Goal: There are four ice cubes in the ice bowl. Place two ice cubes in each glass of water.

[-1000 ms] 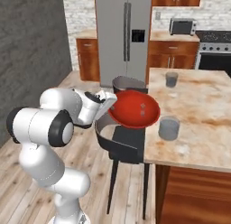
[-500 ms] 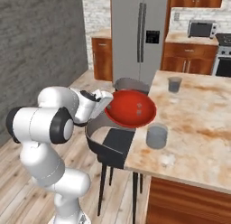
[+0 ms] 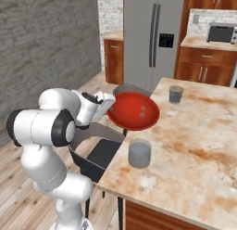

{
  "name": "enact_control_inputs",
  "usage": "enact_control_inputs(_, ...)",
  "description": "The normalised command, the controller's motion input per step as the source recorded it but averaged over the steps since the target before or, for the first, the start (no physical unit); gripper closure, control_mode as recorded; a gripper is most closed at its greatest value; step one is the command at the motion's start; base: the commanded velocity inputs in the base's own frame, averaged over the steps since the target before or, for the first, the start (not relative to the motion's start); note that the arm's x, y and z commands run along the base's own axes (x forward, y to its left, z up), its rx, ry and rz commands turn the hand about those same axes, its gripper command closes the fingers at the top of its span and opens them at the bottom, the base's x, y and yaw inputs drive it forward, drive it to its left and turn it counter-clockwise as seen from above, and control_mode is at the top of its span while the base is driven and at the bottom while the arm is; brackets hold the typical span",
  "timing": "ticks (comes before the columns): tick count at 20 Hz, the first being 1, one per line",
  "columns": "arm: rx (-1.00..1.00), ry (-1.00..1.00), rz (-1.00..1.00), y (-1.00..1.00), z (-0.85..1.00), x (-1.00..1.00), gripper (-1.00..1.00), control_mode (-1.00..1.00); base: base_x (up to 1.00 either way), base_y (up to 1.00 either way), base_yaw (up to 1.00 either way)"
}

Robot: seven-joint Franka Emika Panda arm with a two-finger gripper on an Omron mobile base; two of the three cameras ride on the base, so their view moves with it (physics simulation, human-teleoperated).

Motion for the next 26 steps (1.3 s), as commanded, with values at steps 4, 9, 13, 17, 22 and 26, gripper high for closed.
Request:
enact_control_inputs(4,0.0,0.0,0.0,0.0,0.0,0.0,1.0,1.0,0.16,-0.05,0.04)
enact_control_inputs(9,0.0,0.0,0.0,0.0,0.0,0.0,1.0,1.0,0.0,0.0,0.0)
enact_control_inputs(13,0.0,0.0,0.0,0.0,0.0,0.0,1.0,1.0,0.0,0.0,0.0)
enact_control_inputs(17,0.0,0.0,0.0,0.0,0.0,0.0,1.0,-1.0,0.0,0.0,0.0)
enact_control_inputs(22,0.0,0.0,0.0,0.0,0.0,0.0,1.0,-1.0,0.0,0.0,0.0)
enact_control_inputs(26,0.0,0.0,0.0,0.0,0.0,0.0,1.0,-1.0,0.0,0.0,0.0)
